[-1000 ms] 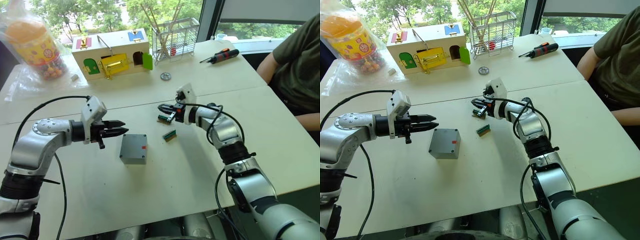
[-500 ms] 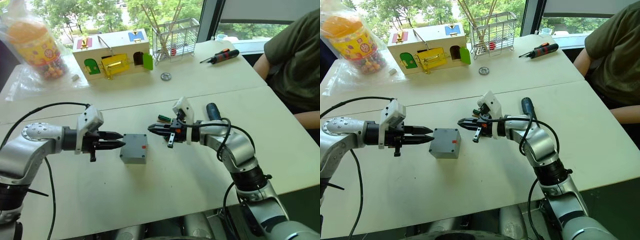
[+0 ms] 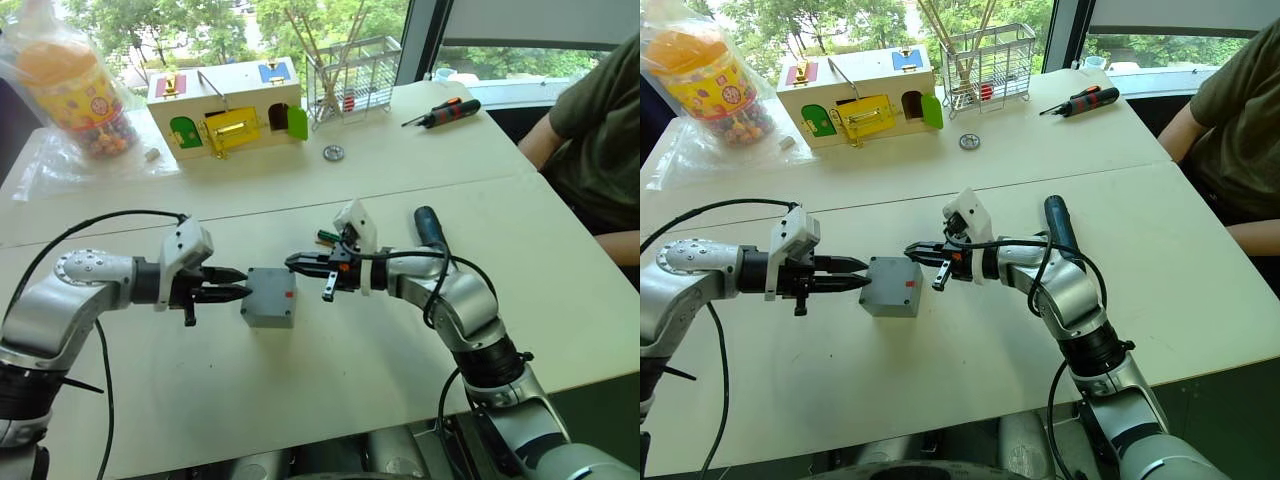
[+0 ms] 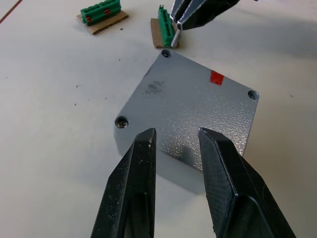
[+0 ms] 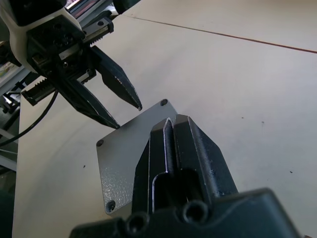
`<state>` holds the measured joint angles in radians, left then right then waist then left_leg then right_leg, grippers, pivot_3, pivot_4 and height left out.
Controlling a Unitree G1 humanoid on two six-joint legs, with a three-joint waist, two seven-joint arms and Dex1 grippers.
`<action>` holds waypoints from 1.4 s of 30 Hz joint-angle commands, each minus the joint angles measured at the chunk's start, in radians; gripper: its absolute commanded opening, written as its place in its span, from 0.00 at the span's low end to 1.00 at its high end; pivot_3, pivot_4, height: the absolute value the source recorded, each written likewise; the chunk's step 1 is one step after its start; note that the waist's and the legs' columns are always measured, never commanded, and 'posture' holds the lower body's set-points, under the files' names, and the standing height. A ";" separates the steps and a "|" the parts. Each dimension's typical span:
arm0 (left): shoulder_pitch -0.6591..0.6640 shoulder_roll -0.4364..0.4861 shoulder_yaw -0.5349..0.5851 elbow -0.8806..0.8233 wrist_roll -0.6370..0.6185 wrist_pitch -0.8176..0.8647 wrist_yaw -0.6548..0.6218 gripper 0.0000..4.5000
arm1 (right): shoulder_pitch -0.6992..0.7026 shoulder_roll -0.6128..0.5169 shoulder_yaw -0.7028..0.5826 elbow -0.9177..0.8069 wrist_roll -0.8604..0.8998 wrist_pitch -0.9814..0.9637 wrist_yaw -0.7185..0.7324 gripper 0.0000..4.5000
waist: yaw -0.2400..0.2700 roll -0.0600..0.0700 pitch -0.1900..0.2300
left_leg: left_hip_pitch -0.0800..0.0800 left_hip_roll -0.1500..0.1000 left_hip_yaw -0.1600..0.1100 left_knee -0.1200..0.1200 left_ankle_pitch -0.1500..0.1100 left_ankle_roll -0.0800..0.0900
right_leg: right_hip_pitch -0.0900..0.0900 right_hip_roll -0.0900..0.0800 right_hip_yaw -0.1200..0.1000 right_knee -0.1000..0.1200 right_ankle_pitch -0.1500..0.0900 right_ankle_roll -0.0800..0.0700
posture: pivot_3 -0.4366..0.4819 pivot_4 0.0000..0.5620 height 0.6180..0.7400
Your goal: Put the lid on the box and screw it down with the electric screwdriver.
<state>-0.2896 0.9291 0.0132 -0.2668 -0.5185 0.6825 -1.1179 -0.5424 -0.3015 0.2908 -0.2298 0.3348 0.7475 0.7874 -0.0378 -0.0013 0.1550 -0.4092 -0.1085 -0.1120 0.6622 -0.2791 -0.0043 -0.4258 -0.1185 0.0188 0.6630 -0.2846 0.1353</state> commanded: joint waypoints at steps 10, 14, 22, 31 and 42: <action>-0.021 -0.023 0.001 -0.005 0.017 -0.017 0.013 0.30 | 0.001 0.000 0.009 0.040 -0.023 -0.066 -0.008 0.00 | 0.000 0.000 0.000 | 0.000 0.000 0.000 0.000 0.000 0.000 | 0.000 0.000 0.000 0.000 0.000 0.000 | 0.48 0.27 1.00; -0.023 -0.030 0.001 -0.006 0.022 -0.016 0.016 0.30 | 0.000 0.003 0.012 0.050 -0.025 -0.071 -0.009 0.00 | -0.001 0.000 0.000 | 0.000 0.000 0.000 0.000 0.000 0.000 | 0.000 0.000 0.000 0.000 0.000 0.000 | 0.48 0.27 1.00; -0.029 -0.037 -0.001 0.002 0.033 -0.020 0.015 0.30 | -0.012 0.013 0.038 0.078 -0.044 -0.074 -0.008 0.00 | -0.001 0.000 0.000 | 0.000 0.000 0.000 0.000 0.000 0.000 | 0.000 0.000 0.000 0.000 0.000 0.000 | 0.48 0.27 1.00; -0.033 -0.051 -0.003 0.000 0.033 -0.020 0.023 0.30 | -0.018 0.002 0.037 0.066 -0.044 -0.065 0.000 0.40 | -0.001 0.000 0.000 | 0.000 0.000 0.000 0.000 0.000 0.000 | 0.000 0.000 0.000 0.000 0.000 0.000 | 0.48 0.27 1.00; -0.149 -0.141 0.001 -0.009 -0.045 0.015 0.034 0.30 | -0.090 0.023 -0.324 -0.120 0.153 0.173 -0.206 0.75 | 0.005 0.000 0.000 | 0.000 0.000 0.000 0.001 0.000 0.000 | 0.000 0.000 0.000 0.000 0.000 0.000 | 0.48 0.27 1.00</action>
<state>-0.4182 0.7863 -0.0050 -0.2548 -0.5419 0.6976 -1.0825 -0.5902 -0.2870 0.0675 -0.2824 0.4203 0.8463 0.6485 -0.0332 -0.0013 0.1550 -0.4092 -0.1086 -0.1121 0.6630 -0.2790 -0.0044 -0.4255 -0.1185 0.0187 0.6633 -0.2846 0.1353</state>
